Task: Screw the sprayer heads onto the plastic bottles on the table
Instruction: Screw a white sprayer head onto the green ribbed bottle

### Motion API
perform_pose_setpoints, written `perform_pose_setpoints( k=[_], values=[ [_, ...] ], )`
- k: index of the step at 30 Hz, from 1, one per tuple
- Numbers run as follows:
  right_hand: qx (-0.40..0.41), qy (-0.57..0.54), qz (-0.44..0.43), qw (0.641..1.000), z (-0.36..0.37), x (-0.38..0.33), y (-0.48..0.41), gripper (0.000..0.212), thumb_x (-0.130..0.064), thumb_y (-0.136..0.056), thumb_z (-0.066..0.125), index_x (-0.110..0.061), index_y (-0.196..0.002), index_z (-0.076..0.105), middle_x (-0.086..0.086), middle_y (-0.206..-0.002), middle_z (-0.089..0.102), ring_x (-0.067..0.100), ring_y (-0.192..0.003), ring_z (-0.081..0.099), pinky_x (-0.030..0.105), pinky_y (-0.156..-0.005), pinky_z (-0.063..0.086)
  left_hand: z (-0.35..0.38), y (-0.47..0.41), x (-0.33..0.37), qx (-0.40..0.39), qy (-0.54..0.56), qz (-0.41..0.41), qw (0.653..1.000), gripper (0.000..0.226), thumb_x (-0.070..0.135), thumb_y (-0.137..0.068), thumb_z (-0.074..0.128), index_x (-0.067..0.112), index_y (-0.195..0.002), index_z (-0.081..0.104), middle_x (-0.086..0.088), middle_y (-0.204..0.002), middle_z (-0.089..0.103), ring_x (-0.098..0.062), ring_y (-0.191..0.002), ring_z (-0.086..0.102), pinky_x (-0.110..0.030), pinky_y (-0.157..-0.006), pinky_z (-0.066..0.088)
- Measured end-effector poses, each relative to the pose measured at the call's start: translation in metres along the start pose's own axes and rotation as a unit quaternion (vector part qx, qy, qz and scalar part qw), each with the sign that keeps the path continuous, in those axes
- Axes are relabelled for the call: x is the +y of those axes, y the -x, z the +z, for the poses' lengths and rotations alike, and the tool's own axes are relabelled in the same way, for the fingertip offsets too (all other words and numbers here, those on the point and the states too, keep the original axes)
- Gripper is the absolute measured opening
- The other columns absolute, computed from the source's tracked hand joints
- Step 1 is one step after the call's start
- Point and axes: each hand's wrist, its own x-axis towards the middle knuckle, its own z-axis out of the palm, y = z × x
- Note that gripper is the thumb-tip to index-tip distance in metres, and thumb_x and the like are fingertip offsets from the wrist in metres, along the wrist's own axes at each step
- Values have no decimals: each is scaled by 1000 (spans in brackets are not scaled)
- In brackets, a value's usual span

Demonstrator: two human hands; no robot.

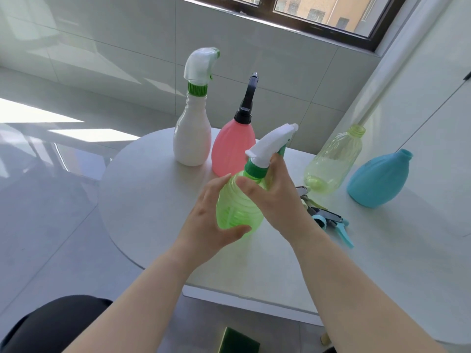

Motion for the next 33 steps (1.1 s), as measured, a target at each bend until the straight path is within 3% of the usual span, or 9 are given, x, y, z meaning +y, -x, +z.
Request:
perform_pose_setpoints(
  k=[5, 11, 15, 17, 22, 25, 27, 31, 33],
  values=[
    [-52, -90, -9, 995, -12, -2, 1, 21, -13, -83, 53, -33, -89, 58, -15, -90, 61, -8, -84, 56, 6, -78, 43, -1, -1, 0, -4, 2, -2, 1000, 83, 17, -60, 79, 52, -113, 26, 37, -115, 30, 12, -107, 33, -14, -93, 30],
    [-35, -8, -14, 999, -15, -4, -3, 25, -8, -80, 60, -33, -80, 57, -16, -82, 62, -12, -73, 57, 4, -72, 42, 0, -1, 1, 0, -3, -5, 1000, 83, 17, -60, 78, 53, -112, 25, 36, -116, 29, 12, -108, 33, -19, -95, 29],
    [-27, 61, -13, 998, -17, -9, -8, 21, -14, -76, 67, -31, -81, 56, -12, -85, 62, 8, -89, 60, 20, -85, 45, 5, -1, 0, 23, -4, -17, 1000, 85, 18, -59, 80, 39, -125, 31, 26, -118, 35, 2, -112, 35, -25, -96, 32],
    [15, 73, -17, 997, -10, -5, -6, 21, -16, -74, 69, -25, -85, 53, -11, -87, 61, 13, -91, 59, 23, -86, 45, 6, -1, 0, 31, -18, -18, 999, 86, 18, -57, 81, 35, -126, 32, 19, -121, 34, 0, -111, 35, -23, -94, 32],
    [53, 25, -14, 998, -3, 3, -6, 30, -15, -74, 69, -34, -77, 45, -18, -81, 55, -9, -77, 55, 3, -70, 41, -9, -8, -2, -36, -13, -8, 999, 94, 18, -58, 80, 48, -121, 17, 15, -127, 35, 6, -107, 39, 1, -84, 30],
    [33, -5, -7, 999, -3, 4, -6, 28, -13, -76, 66, -32, -80, 46, -13, -85, 56, 3, -84, 56, 13, -78, 43, -12, -16, -5, -76, -18, -34, 996, 96, 15, -62, 79, 36, -134, 18, 7, -138, 36, -8, -122, 36, -18, -102, 28],
    [46, -4, -17, 999, 0, 6, -4, 27, -12, -78, 63, -32, -83, 45, -13, -85, 55, 4, -86, 55, 11, -78, 42, -9, -19, -5, -77, 2, -46, 996, 93, 16, -61, 80, 32, -135, 26, 7, -137, 40, -11, -126, 36, -26, -103, 29],
    [26, 3, -39, 999, 2, 12, 4, 21, -18, -88, 50, -26, -107, 45, -22, -92, 52, -19, -82, 49, -3, -72, 34, -4, -19, -7, -58, 38, -51, 996, 86, 20, -55, 82, 41, -124, 34, 12, -124, 51, -10, -118, 47, -26, -99, 36],
    [-4, -19, -47, 999, 2, 14, 8, 25, -20, -91, 40, -31, -114, 40, -25, -103, 50, -24, -90, 45, -4, -77, 31, -4, -19, -9, -55, 51, -49, 996, 84, 17, -56, 83, 48, -117, 34, 21, -117, 52, -7, -111, 51, -13, -93, 39]
  ],
)
